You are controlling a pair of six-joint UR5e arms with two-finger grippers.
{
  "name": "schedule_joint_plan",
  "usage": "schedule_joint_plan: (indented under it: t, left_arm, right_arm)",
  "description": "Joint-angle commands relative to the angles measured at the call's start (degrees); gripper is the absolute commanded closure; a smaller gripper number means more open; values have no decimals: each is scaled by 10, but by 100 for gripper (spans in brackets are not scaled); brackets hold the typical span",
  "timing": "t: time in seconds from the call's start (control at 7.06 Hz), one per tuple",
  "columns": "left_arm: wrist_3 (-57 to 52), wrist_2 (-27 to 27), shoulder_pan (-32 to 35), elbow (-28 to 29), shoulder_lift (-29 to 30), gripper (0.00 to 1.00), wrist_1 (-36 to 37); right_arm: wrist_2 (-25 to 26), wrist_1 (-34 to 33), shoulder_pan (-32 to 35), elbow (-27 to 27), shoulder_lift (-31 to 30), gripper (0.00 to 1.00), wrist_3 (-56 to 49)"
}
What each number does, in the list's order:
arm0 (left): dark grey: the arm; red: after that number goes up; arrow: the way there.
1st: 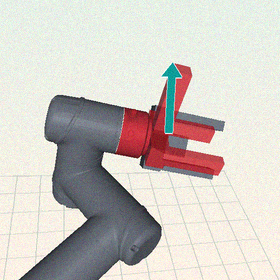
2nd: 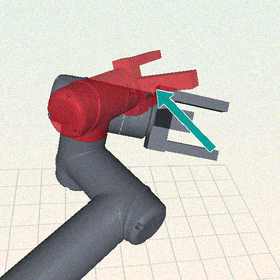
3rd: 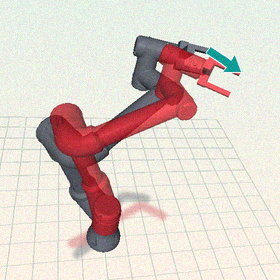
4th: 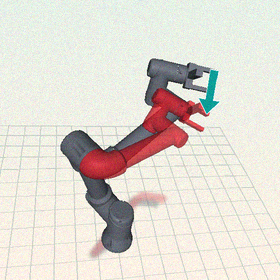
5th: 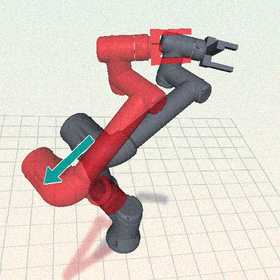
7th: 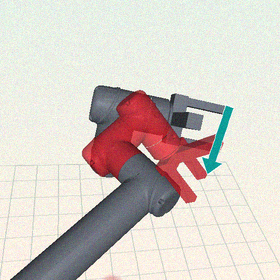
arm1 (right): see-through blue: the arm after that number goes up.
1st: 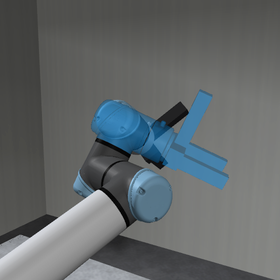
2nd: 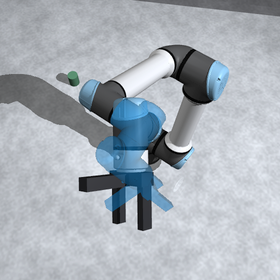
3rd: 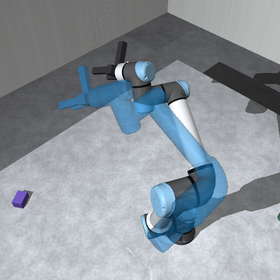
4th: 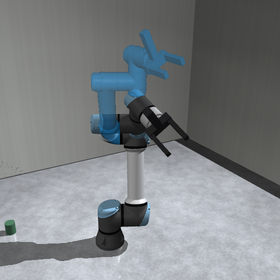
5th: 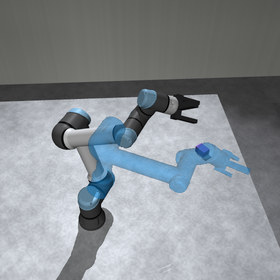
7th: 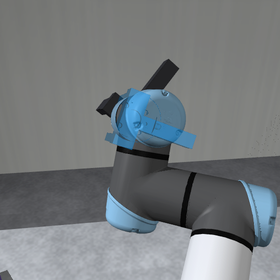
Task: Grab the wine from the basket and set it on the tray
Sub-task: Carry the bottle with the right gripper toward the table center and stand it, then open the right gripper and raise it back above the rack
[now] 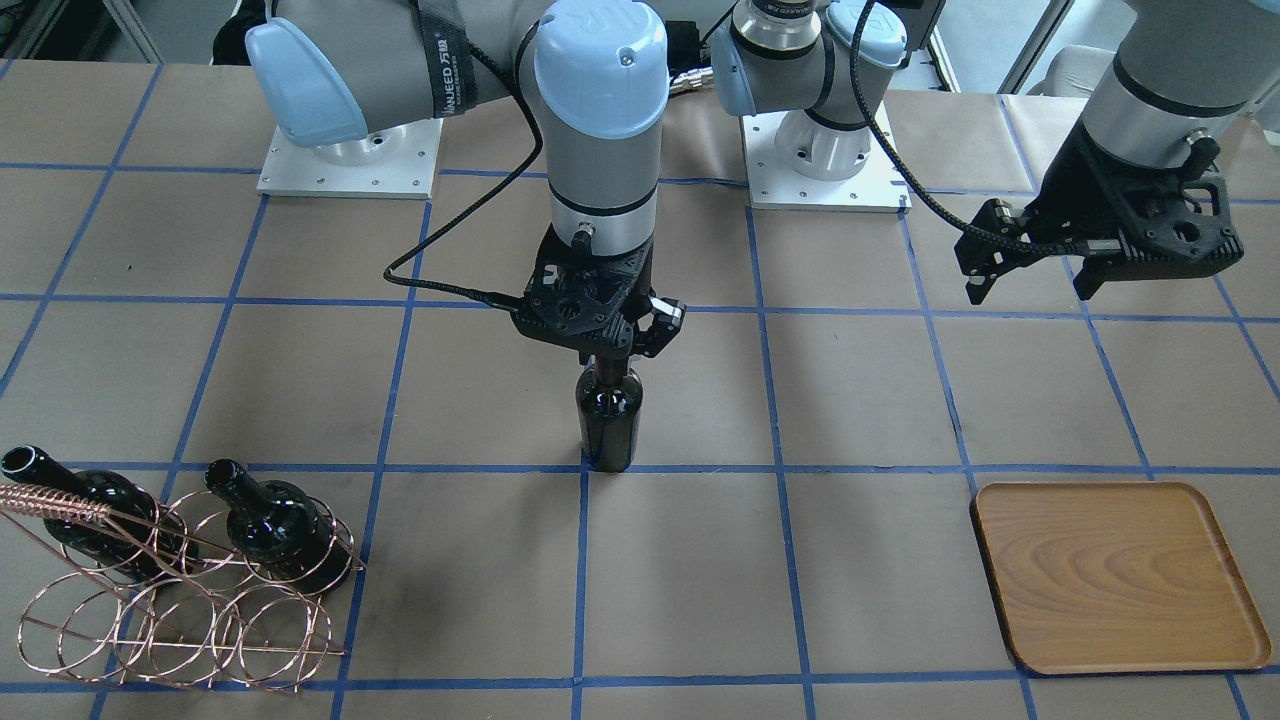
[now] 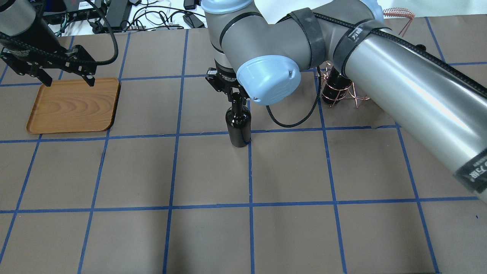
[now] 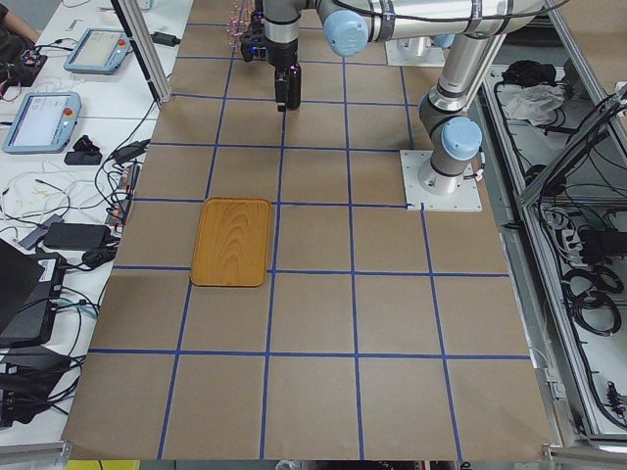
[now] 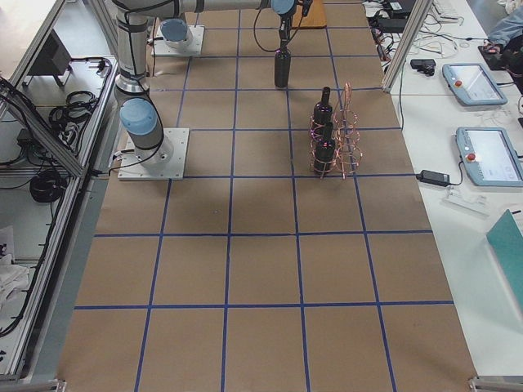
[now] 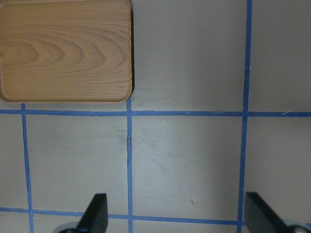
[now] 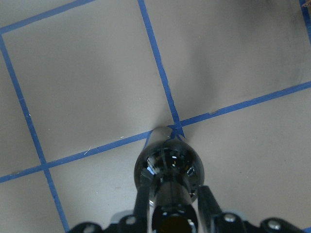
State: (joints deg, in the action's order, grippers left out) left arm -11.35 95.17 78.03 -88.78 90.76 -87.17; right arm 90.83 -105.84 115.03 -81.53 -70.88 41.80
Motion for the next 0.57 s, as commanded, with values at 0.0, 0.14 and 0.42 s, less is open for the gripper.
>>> schedule_joint_plan:
  t: [0.0, 0.14, 0.42]
  left_arm:
    - [2, -1, 1, -5, -1, 0, 7]
    - [5, 4, 1, -5, -1, 0, 8]
    - [5, 4, 12, 2, 10, 0, 18]
  right_arm:
    - [1, -4, -1, -2, -7, 0, -3]
    - [2, -6, -8, 3, -14, 0, -6]
    - [1, 20, -69, 4, -57, 0, -95]
